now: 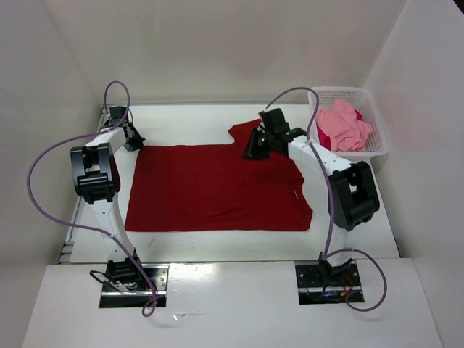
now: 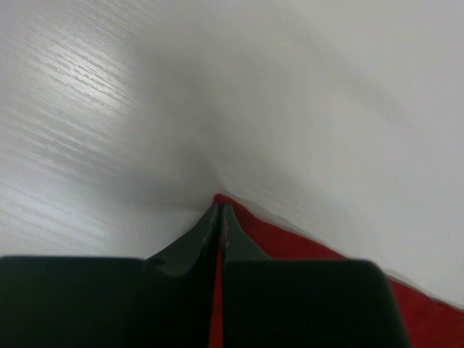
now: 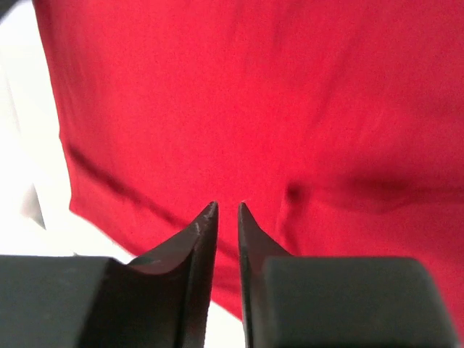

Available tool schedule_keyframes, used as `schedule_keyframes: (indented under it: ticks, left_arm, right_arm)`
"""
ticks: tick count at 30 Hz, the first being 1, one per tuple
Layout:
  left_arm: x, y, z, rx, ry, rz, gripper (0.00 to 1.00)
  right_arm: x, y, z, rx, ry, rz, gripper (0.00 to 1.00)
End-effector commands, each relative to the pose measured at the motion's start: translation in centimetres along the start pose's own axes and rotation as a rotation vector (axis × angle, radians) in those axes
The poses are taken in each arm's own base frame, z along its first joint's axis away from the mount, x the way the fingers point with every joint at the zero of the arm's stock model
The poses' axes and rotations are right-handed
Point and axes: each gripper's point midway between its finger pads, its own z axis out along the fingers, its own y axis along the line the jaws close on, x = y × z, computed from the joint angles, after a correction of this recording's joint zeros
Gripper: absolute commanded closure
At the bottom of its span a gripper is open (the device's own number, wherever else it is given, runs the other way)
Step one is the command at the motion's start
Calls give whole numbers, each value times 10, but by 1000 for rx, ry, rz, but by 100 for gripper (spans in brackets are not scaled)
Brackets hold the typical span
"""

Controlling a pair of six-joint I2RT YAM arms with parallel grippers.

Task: Fold and stack the t-shirts
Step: Grap the side of the flattened tshirt furthest away from the robot with both arms

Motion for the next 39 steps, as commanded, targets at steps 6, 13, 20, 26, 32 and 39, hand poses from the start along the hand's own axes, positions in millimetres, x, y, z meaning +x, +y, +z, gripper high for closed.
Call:
schedule_keyframes:
  ticks: [6,13,20,26,32,39]
  left_arm:
    - [-29,-25,-47,101,-116,-17,97]
    - [-25,-35,-59,163,-113,-57,99]
    - [-25,-41,-63,195,-106,-53,99]
    - [-25,-42,-64,202,-103,-43,99]
    - [-23,-45,-65,218,-94,-42,99]
    - [-23,-47,-63,227,-88,-50,99]
  right_arm:
    - [-141,-53,35,141,-249,-9,75]
    - [-188,-109,75,313,-294,-34,82]
    - [-232,-134,99,456,-361,-71,66]
    - [-257,-141,104,442,-443,-77,52]
    - [-239,-152,131,412,-381,-77,50]
    - [-220,-166,154,407,-330,-54,50]
